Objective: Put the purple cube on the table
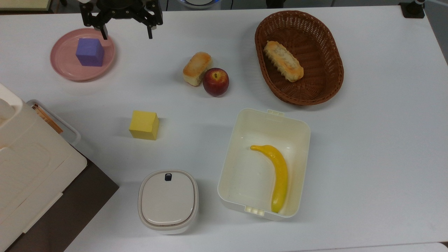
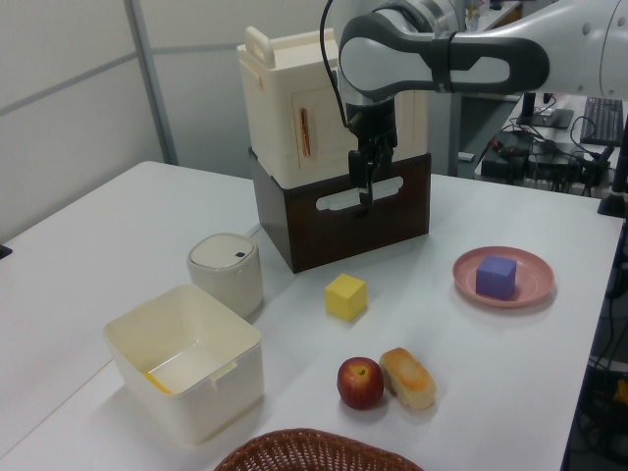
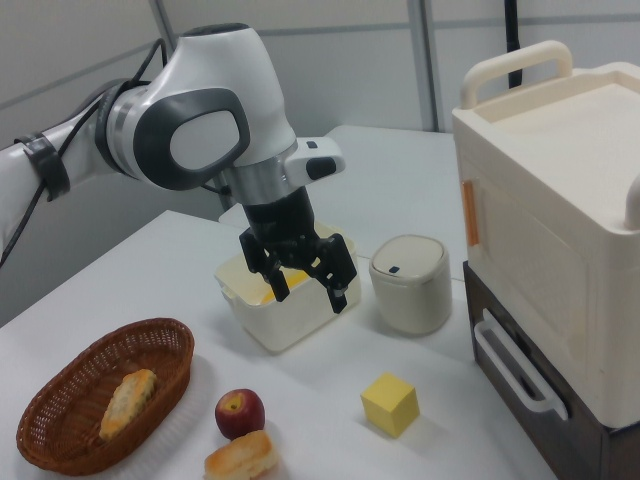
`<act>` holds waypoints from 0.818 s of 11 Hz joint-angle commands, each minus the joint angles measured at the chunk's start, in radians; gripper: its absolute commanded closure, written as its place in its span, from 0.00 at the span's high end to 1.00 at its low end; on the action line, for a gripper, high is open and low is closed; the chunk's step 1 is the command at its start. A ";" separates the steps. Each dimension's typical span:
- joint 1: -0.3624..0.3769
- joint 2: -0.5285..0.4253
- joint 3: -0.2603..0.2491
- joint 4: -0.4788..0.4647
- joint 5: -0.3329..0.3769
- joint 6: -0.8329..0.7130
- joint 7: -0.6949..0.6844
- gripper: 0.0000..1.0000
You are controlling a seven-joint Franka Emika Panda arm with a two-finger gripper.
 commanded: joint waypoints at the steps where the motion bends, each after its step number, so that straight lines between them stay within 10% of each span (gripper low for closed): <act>1: 0.009 -0.019 -0.012 -0.004 -0.004 -0.010 0.006 1.00; 9: 0.010 -0.019 -0.002 -0.004 -0.001 -0.013 0.009 1.00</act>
